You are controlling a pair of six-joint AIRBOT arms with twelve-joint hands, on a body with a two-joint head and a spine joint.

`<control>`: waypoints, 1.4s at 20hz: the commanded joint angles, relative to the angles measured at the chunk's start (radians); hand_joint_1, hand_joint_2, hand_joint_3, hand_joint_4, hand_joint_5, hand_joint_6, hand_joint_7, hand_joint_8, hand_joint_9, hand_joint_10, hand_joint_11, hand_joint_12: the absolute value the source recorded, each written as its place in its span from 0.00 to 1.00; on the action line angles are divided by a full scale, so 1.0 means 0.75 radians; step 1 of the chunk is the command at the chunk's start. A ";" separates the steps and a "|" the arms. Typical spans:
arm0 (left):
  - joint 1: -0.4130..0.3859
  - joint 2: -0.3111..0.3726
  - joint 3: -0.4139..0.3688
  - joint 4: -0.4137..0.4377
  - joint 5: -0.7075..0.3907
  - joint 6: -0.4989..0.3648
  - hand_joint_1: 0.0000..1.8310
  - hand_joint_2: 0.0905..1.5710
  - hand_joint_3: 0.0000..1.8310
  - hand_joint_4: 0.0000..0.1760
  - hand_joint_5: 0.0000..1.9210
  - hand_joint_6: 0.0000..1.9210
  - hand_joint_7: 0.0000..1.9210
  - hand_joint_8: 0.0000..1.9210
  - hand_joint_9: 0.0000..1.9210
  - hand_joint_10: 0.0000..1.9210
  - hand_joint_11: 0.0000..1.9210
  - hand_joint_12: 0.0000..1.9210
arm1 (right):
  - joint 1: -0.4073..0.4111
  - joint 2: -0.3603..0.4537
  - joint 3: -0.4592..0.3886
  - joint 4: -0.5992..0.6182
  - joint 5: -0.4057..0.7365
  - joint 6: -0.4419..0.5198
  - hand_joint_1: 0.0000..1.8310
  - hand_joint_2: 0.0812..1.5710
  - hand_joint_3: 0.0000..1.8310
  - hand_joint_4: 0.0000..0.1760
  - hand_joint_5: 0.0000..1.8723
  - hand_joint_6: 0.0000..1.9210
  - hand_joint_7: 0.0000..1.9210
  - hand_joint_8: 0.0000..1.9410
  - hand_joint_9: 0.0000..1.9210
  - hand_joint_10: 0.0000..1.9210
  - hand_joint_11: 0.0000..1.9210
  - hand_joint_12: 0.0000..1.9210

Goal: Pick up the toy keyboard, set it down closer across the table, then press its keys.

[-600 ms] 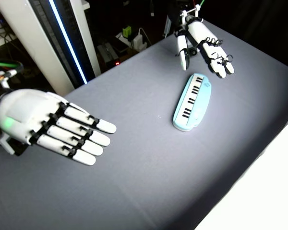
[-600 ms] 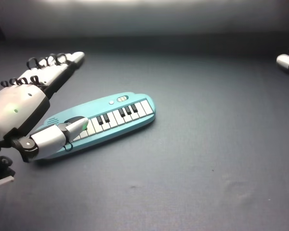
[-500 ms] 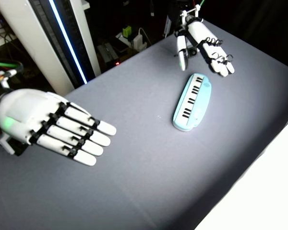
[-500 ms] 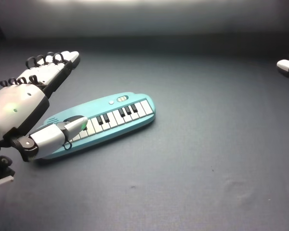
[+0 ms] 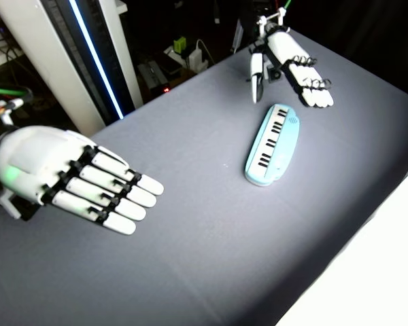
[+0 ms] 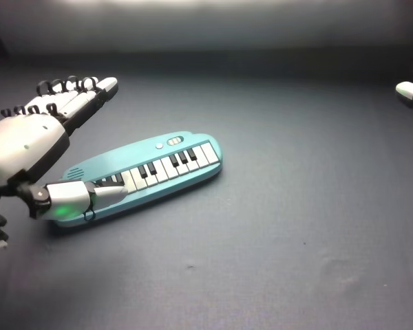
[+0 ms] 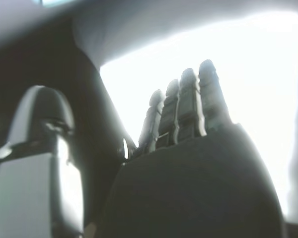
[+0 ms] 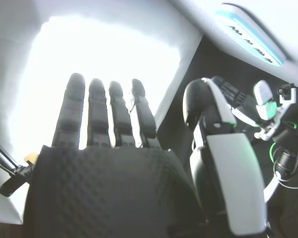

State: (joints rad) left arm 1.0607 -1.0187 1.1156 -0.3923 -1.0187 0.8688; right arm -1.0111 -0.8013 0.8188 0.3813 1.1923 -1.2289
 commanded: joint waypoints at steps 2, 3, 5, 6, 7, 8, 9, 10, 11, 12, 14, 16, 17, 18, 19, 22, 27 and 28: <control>-0.042 -0.020 0.044 0.021 0.017 0.022 0.41 0.55 0.00 0.58 0.00 0.00 0.00 0.00 0.00 0.00 0.00 0.00 | 0.000 0.006 0.009 -0.016 0.174 0.017 0.26 0.85 0.00 0.00 0.08 0.00 0.00 0.00 0.00 0.00 0.00 0.00; -0.057 -0.032 0.066 0.020 0.068 0.028 0.41 0.54 0.00 0.64 0.00 0.00 0.00 0.00 0.00 0.00 0.00 0.00 | -0.002 0.006 0.009 -0.016 0.174 0.021 0.26 0.85 0.00 0.00 0.08 0.00 0.00 0.00 0.00 0.00 0.00 0.00; -0.094 -0.056 0.100 0.015 0.160 0.067 0.41 0.53 0.00 0.61 0.00 0.00 0.00 0.00 0.00 0.00 0.00 0.00 | -0.005 0.006 0.010 -0.015 0.174 0.029 0.25 0.85 0.00 0.00 0.08 0.00 0.00 0.00 0.00 0.00 0.00 0.00; -0.117 -0.074 0.123 0.014 0.216 0.085 0.41 0.53 0.00 0.62 0.00 0.00 0.00 0.00 0.00 0.00 0.00 0.00 | -0.007 0.006 0.011 -0.015 0.174 0.034 0.25 0.85 0.00 0.00 0.08 0.00 0.00 0.00 0.00 0.00 0.00 0.00; -0.137 -0.092 0.145 0.015 0.267 0.098 0.42 0.53 0.00 0.58 0.00 0.00 0.00 0.00 0.00 0.00 0.00 0.00 | -0.007 0.006 0.012 -0.015 0.174 0.036 0.25 0.85 0.00 0.00 0.08 0.00 0.00 0.00 0.00 0.00 0.00 0.00; -0.146 -0.105 0.159 0.015 0.299 0.105 0.43 0.53 0.00 0.55 0.00 0.00 0.00 0.00 0.00 0.00 0.00 0.00 | -0.008 0.006 0.012 -0.015 0.174 0.039 0.24 0.85 0.00 0.00 0.08 0.00 0.00 0.00 0.00 0.00 0.00 0.00; -0.154 -0.120 0.177 0.015 0.331 0.109 0.42 0.53 0.00 0.58 0.00 0.00 0.00 0.00 0.00 0.00 0.00 0.00 | -0.009 0.006 0.013 -0.015 0.174 0.040 0.25 0.85 0.00 0.00 0.08 0.00 0.00 0.00 0.00 0.00 0.00 0.00; -0.163 -0.134 0.195 0.015 0.365 0.111 0.43 0.53 0.00 0.53 0.00 0.00 0.00 0.00 0.00 0.00 0.00 0.00 | -0.009 0.006 0.013 -0.015 0.174 0.041 0.27 0.85 0.00 0.00 0.09 0.00 0.00 0.00 0.00 0.00 0.00 0.00; -0.171 -0.147 0.211 0.015 0.402 0.119 0.42 0.54 0.00 0.60 0.00 0.00 0.00 0.00 0.00 0.00 0.00 0.00 | -0.010 0.006 0.013 -0.015 0.174 0.044 0.26 0.85 0.00 0.00 0.08 0.00 0.00 0.00 0.00 0.00 0.00 0.00; -0.183 -0.162 0.229 0.014 0.444 0.139 0.43 0.54 0.00 0.56 0.00 0.00 0.00 0.00 0.00 0.00 0.00 0.00 | -0.012 0.006 0.013 -0.015 0.174 0.048 0.26 0.85 0.00 0.00 0.08 0.00 0.00 0.00 0.00 0.00 0.00 0.00; -0.192 -0.184 0.257 0.014 0.495 0.143 0.48 0.56 0.00 0.40 0.00 0.00 0.00 0.00 0.00 0.00 0.00 0.00 | -0.015 0.006 0.013 -0.015 0.174 0.050 0.27 0.86 0.00 0.00 0.08 0.00 0.00 0.00 0.00 0.00 0.00 0.00; -0.196 -0.202 0.280 0.013 0.536 0.143 0.48 0.65 0.00 0.32 0.00 0.00 0.00 0.00 0.01 0.01 0.00 0.41 | -0.015 0.006 0.013 -0.015 0.174 0.052 0.27 0.86 0.00 0.00 0.08 0.00 0.01 0.00 0.00 0.00 0.00 0.00; -0.196 -0.209 0.287 0.013 0.546 0.143 0.53 0.65 0.00 0.30 0.00 0.00 0.00 0.00 0.05 0.03 0.00 0.60 | -0.015 0.006 0.014 -0.015 0.174 0.053 0.26 0.86 0.00 0.00 0.08 0.00 0.01 0.00 0.00 0.00 0.00 0.00; -0.196 -0.216 0.293 0.008 0.554 0.143 0.56 0.67 0.00 0.15 0.07 0.01 0.07 0.01 0.13 0.07 0.00 0.73 | -0.016 0.006 0.014 -0.015 0.174 0.054 0.25 0.86 0.00 0.00 0.08 0.00 0.02 0.01 0.00 0.00 0.00 0.00; -0.196 -0.219 0.295 0.007 0.560 0.143 0.63 0.68 0.00 0.00 0.22 0.04 0.21 0.06 0.19 0.31 0.06 0.83 | -0.018 0.006 0.014 -0.015 0.174 0.055 0.25 0.86 0.00 0.00 0.08 0.00 0.02 0.01 0.00 0.00 0.00 0.00; -0.196 -0.222 0.295 0.007 0.559 0.141 0.69 0.81 0.00 0.00 0.30 0.74 0.30 0.78 0.35 0.83 0.38 0.97 | -0.022 0.006 0.014 -0.012 0.174 0.061 0.24 0.85 0.00 0.00 0.09 0.00 0.04 0.01 0.00 0.00 0.00 0.00; -0.197 -0.209 0.278 0.014 0.526 0.141 0.70 0.84 0.00 0.00 0.27 0.83 0.26 0.86 0.34 0.91 0.41 1.00 | -0.023 0.006 0.015 -0.011 0.174 0.062 0.24 0.85 0.00 0.00 0.09 0.00 0.04 0.00 0.00 0.00 0.00 0.00; -0.199 -0.194 0.256 0.038 0.496 0.140 0.70 0.84 0.00 0.00 0.26 0.83 0.26 0.86 0.34 0.90 0.36 0.99 | -0.023 0.006 0.015 -0.011 0.176 0.063 0.25 0.86 0.00 0.00 0.09 0.00 0.04 0.00 0.00 0.00 0.00 0.00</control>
State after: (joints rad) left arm 0.9100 -1.1622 1.3045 -0.3859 -0.6006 0.9554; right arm -1.0328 -0.8013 0.8234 0.3824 1.1976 -1.1862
